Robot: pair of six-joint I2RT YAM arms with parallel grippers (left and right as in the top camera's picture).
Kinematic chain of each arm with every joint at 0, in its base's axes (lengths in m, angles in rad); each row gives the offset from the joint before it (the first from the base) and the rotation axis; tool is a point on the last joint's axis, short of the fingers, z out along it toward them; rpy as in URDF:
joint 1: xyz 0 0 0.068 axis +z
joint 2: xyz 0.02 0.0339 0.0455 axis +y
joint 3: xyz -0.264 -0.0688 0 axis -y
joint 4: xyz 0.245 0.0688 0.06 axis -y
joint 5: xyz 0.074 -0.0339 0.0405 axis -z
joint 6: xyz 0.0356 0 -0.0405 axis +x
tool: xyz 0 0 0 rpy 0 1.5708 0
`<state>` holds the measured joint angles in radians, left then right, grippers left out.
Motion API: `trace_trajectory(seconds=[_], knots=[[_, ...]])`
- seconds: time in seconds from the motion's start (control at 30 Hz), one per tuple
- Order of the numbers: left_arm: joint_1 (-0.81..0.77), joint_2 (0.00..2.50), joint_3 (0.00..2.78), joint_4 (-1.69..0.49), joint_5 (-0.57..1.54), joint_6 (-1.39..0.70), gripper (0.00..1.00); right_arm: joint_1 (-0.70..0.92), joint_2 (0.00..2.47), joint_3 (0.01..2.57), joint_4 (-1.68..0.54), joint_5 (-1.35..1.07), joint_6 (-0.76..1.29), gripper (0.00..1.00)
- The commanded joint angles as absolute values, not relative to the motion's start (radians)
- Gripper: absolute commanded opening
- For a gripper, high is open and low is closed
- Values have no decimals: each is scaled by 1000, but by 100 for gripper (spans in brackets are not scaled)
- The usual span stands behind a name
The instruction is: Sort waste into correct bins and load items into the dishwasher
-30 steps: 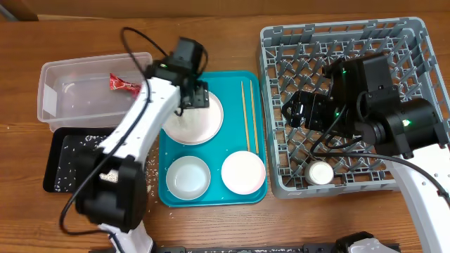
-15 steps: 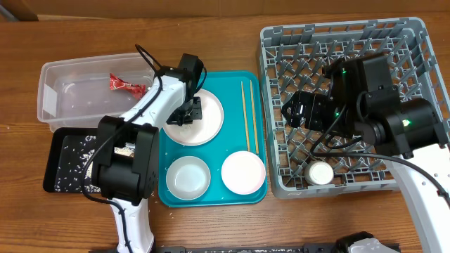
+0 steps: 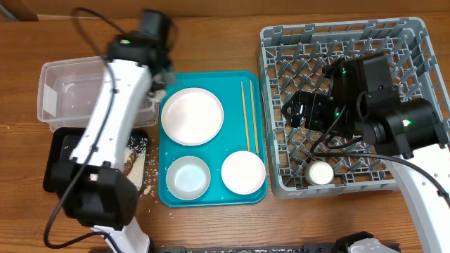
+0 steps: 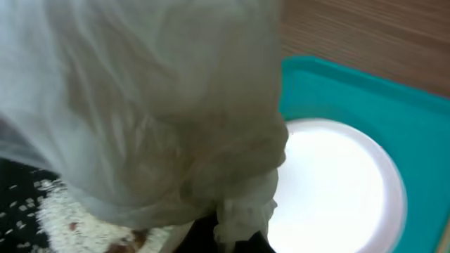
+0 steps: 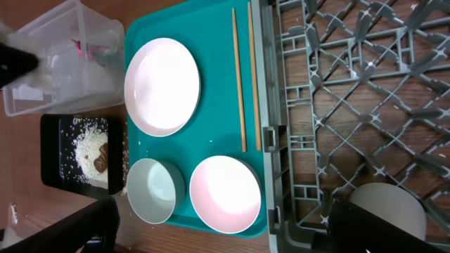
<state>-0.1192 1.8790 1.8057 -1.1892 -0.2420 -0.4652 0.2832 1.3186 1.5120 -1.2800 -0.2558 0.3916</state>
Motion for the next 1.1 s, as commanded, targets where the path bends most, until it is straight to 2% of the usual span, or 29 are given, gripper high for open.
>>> trace_trajectory(seconds=[0.0, 0.03, 0.1, 0.17, 0.27, 0.47, 0.73, 0.87, 0.93, 1.07], knots=[[-31, 1943, 1803, -1174, -290, -495, 4, 287, 1312, 1525, -1279, -256, 388, 97], [-12, 1953, 1803, -1164, -271, -494, 10, 287, 1312, 1525, -1279, -257, 385, 97], [21, 1958, 1803, -1151, -181, -475, 31, 287, 1312, 1525, -1280, -256, 385, 97], [42, 1950, 1810, -1153, -75, -420, 47, 287, 1312, 1525, -1281, -256, 385, 97], [52, 1922, 1866, -1244, -6, -392, 60, 287, 1312, 1525, -1280, -256, 385, 97], [32, 1782, 1943, -1427, 1, -361, 57, 287, 1312, 1525, -1288, -256, 384, 97], [-54, 1563, 1942, -1589, -32, -375, 60, 287, 1312, 1525, -1290, -256, 385, 100], [-95, 1483, 1942, -1680, -34, -374, 57, 287, 1312, 1525, -1293, -257, 385, 100], [-126, 1435, 1933, -1690, -25, -352, 55, 287, 1312, 1525, -1294, -256, 385, 100], [-204, 1337, 1924, -1690, -25, -346, 57, 287, 1312, 1525, -1292, -256, 386, 100]])
